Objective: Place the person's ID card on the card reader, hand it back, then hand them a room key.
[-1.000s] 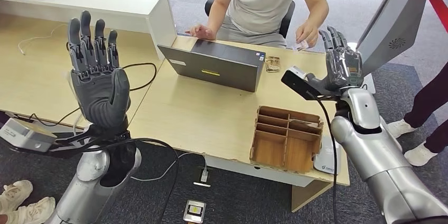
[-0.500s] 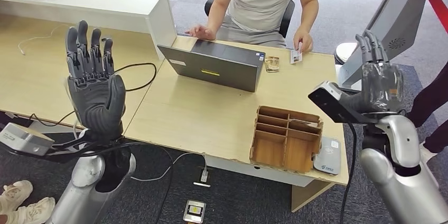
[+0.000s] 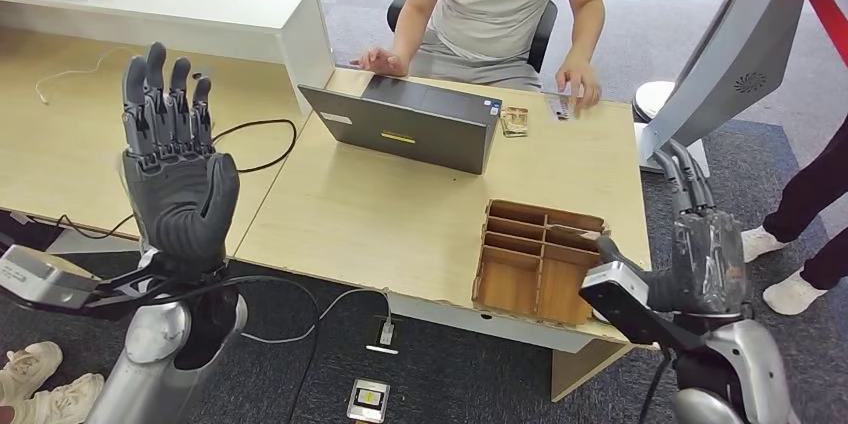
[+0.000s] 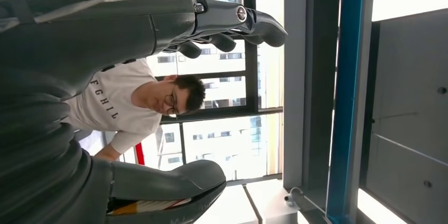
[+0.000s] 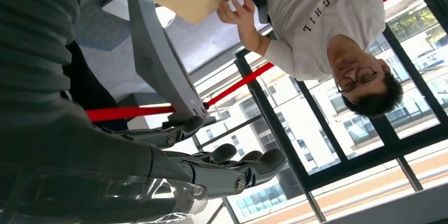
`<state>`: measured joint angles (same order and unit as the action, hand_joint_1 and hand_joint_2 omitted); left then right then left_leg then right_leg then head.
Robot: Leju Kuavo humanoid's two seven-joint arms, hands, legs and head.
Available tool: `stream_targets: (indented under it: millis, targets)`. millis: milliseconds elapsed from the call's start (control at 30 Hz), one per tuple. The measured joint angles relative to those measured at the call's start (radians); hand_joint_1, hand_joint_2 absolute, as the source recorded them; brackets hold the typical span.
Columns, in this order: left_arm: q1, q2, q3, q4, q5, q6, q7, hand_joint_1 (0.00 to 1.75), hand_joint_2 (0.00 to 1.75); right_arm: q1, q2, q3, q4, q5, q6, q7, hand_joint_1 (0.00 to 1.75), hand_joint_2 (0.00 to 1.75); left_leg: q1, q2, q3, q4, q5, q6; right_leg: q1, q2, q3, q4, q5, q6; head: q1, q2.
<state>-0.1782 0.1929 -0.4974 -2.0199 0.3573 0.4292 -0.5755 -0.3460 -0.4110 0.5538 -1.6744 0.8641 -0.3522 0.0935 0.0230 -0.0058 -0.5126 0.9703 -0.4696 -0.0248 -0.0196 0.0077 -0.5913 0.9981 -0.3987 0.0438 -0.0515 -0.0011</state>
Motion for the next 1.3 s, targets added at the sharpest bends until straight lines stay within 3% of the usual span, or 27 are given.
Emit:
stream_targets:
  millis: [667, 1300]
  targets:
    - [-0.103, 0.000, -0.054, -0.044, -0.055, -0.033, 0.045, 0.00, 1.75, -0.083, 0.136, 0.047, 0.302, -0.068, -0.003, -0.095, 0.00, 1.75, 0.000, 0.000, 0.000, 0.000, 0.000, 0.000, 0.000, 0.000, 0.000, 0.000, 0.000, 0.000, 0.000, 0.000]
    - [-0.136, 0.012, -0.088, -0.064, -0.077, -0.012, 0.061, 0.00, 1.75, -0.159, 0.177, 0.089, 0.592, -0.083, -0.031, -0.106, 0.00, 1.75, 0.000, 0.000, 0.000, 0.000, 0.000, 0.000, 0.000, 0.000, 0.000, 0.000, 0.000, 0.000, 0.000, 0.000]
